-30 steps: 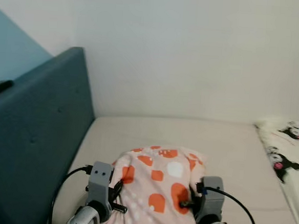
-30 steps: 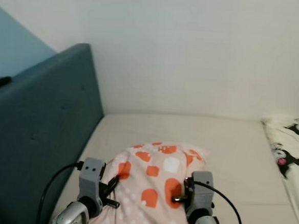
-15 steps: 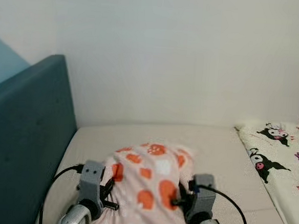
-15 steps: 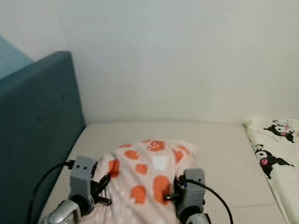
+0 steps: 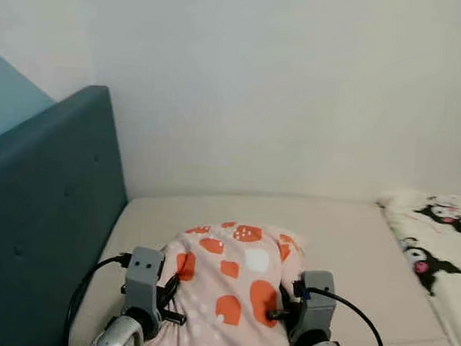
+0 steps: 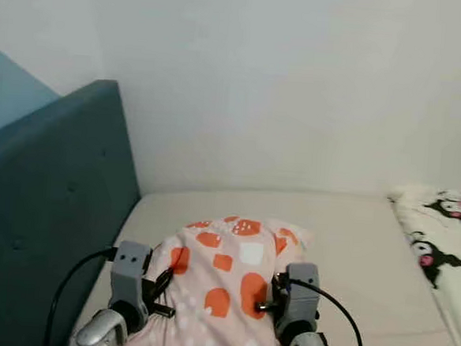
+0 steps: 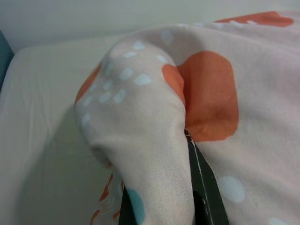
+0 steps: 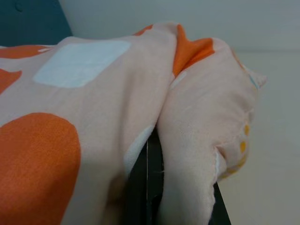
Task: Clean up the room
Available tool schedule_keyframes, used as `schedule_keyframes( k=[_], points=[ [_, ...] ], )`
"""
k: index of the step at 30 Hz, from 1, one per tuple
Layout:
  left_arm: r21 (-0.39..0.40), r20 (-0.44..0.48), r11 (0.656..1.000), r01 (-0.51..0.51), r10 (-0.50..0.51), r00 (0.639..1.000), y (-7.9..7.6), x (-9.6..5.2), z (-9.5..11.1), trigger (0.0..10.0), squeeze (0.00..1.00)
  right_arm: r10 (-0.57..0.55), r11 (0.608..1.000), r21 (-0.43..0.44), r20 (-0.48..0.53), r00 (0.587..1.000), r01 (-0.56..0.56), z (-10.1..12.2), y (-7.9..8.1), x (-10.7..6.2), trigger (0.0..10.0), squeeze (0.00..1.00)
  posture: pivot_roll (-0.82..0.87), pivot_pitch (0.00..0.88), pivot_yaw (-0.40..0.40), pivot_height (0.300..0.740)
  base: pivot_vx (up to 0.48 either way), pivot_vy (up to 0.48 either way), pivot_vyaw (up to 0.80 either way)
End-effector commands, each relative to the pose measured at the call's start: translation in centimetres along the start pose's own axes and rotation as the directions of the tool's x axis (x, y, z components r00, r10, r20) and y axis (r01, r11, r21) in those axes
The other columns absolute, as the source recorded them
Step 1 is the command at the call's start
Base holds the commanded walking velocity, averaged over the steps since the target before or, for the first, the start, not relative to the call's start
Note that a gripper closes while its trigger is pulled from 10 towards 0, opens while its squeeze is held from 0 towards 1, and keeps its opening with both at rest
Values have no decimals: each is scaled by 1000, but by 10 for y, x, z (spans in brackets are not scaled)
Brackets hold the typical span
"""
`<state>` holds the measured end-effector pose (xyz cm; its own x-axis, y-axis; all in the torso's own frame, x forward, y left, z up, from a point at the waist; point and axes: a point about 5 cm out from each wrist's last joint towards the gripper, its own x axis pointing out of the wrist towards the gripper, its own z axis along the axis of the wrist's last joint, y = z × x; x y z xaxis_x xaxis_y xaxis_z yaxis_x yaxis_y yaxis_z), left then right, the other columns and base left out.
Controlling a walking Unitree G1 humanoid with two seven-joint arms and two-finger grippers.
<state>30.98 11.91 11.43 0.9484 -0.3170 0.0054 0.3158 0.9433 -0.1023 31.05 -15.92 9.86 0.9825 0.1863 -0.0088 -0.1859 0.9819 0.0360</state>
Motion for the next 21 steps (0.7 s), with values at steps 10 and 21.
schedule_keyframes(
  k=[10, 21],
  points=[
    [12, 34, 999, 40, -40, 999, -8, 4, 5, 10000, 0, 11, 1000, 1, 31, 999, -11, 5, 3, 0, 10000, 0, -15, 114, -7, 724, 0, 0, 0],
    [10, 36, 999, 49, -50, 998, -9, 5, 6, 10000, 0, 10, 1000, 3, 32, 999, -11, 4, 3, 1, 10000, 0, -15, 112, -4, 724, 0, 131, 0]
  ],
)
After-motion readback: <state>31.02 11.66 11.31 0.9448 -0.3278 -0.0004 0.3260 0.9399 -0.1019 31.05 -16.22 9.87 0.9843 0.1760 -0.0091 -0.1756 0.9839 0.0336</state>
